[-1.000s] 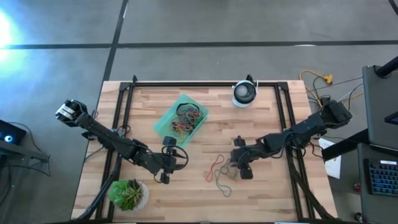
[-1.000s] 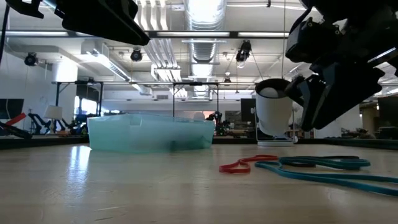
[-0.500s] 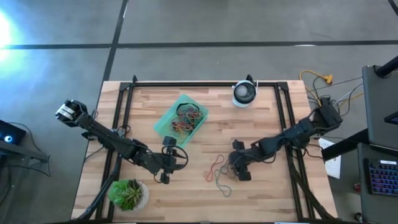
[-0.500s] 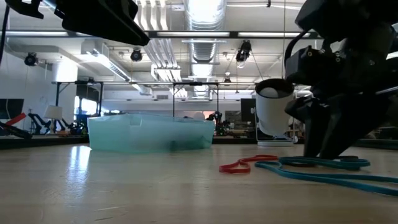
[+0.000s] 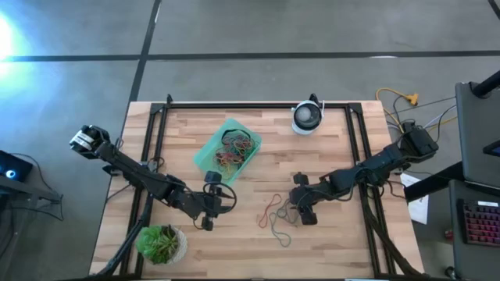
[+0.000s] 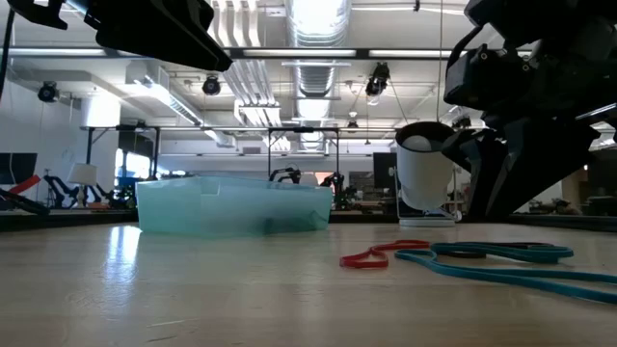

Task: Pick and place rubber bands into bin
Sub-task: Put the blue rubber band into the green bin, then put the red rubber band into the green bin

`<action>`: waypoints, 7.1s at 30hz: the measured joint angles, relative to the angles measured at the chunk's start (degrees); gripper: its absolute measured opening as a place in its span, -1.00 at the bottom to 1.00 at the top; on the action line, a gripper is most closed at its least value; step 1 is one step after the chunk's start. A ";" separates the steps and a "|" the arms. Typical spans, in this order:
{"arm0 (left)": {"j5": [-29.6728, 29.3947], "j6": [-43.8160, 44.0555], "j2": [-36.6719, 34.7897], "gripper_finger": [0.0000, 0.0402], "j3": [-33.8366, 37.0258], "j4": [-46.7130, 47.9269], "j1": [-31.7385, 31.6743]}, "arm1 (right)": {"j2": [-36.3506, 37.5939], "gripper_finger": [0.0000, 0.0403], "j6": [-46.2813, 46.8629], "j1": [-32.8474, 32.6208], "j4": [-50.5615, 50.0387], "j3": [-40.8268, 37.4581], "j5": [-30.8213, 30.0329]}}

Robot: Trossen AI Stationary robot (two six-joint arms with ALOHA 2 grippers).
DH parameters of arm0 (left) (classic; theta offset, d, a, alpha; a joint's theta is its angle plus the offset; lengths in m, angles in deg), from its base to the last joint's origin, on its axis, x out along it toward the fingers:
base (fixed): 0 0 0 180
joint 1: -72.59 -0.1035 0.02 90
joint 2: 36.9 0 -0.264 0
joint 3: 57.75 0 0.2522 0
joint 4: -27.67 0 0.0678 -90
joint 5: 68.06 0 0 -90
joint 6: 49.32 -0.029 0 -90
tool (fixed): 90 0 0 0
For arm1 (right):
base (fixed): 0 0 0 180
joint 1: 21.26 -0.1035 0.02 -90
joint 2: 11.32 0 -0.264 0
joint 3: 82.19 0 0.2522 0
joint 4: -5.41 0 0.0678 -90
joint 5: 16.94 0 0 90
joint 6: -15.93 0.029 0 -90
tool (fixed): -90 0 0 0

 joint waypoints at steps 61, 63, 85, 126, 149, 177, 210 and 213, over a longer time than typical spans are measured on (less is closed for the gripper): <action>0.00 0.00 0.00 -0.38 0.02 -0.28 0.00 | -7.18 -0.96 -4.35 -10.64 5.97 5.08 -0.11; 0.00 0.00 0.00 -0.38 0.02 -0.26 0.00 | -5.76 -0.96 -5.63 -10.66 3.70 6.60 -1.58; 0.00 0.00 0.00 -0.38 0.02 -0.39 0.00 | -2.40 -0.96 -34.33 2.91 0.30 21.17 -17.08; 0.00 -0.32 0.00 -0.38 0.07 0.20 0.00 | -23.11 -0.24 -27.30 37.07 -1.90 41.23 19.99; 8.48 -12.99 18.55 -0.38 -14.25 -2.75 -3.20 | 12.09 -0.17 -8.45 2.19 -28.66 18.97 8.87; 28.63 -10.43 47.12 -0.38 -48.29 31.33 -9.40 | 28.77 -0.28 0.88 -21.26 -7.54 -2.50 -16.72; 35.12 -10.43 50.58 -0.79 -48.09 29.73 -11.32 | 28.77 -0.35 0.90 -21.25 -7.26 -3.13 -16.67; 35.15 -10.40 50.58 -0.88 -47.98 30.45 -11.32 | 28.77 -0.36 0.90 -21.26 -7.26 -3.17 -16.67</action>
